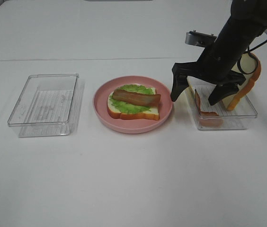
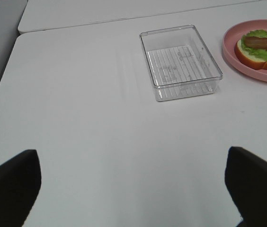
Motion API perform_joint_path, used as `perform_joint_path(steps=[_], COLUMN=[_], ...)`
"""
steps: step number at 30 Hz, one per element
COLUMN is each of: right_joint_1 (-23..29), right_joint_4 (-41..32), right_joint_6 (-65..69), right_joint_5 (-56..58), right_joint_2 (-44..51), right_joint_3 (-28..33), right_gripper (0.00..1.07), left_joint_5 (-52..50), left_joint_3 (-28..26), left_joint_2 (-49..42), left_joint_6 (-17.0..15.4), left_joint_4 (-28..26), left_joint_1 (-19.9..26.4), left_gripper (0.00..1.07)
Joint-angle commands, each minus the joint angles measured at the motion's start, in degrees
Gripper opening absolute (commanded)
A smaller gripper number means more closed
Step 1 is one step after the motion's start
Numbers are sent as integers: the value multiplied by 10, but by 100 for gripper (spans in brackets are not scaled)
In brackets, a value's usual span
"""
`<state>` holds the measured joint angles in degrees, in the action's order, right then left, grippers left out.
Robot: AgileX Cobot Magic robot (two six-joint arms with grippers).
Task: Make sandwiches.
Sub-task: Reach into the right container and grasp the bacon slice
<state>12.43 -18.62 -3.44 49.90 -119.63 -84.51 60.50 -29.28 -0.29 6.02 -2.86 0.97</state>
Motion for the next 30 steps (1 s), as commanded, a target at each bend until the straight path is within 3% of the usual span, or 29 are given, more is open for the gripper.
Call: perform_joint_path(steps=[1,6,8,11,13,26,27,29,30], right_joint_1=[-1,-1,-1,-1,-1,-1,-1,-1,-1], right_joint_4=[0,1,1,1,1,1,1,1,1], right_joint_6=[-10,-10,-10,-9,-9,-9,-9,-9,-9], right_joint_5=[1,2,-2,-2,-3,-6,-4,-2,2], right_joint_2=[-4,-4,-4,-4,-4,-3,-2,-2,-2], right_joint_3=[-3,-3,-3,-3,-3,-3,-3,-3,-3], right_gripper=[93,89,70,63,47,43,33,28,15], left_joint_5=[-9,-9,-9,-9,-9,-9,-9,-9,-9], left_joint_3=[1,1,1,1,1,1,1,1,1], left_joint_2=[-11,-11,-11,-11,-11,-11,-11,-11,-11], left_joint_6=[-3,-3,-3,-3,-3,-3,-3,-3,-3], left_joint_4=[-2,-2,-2,-2,-2,-2,-2,-2,-2], left_joint_1=[-2,-2,-2,-2,-2,-2,-2,-2,-2], left_gripper=[98,98,98,98,98,98,98,98,98])
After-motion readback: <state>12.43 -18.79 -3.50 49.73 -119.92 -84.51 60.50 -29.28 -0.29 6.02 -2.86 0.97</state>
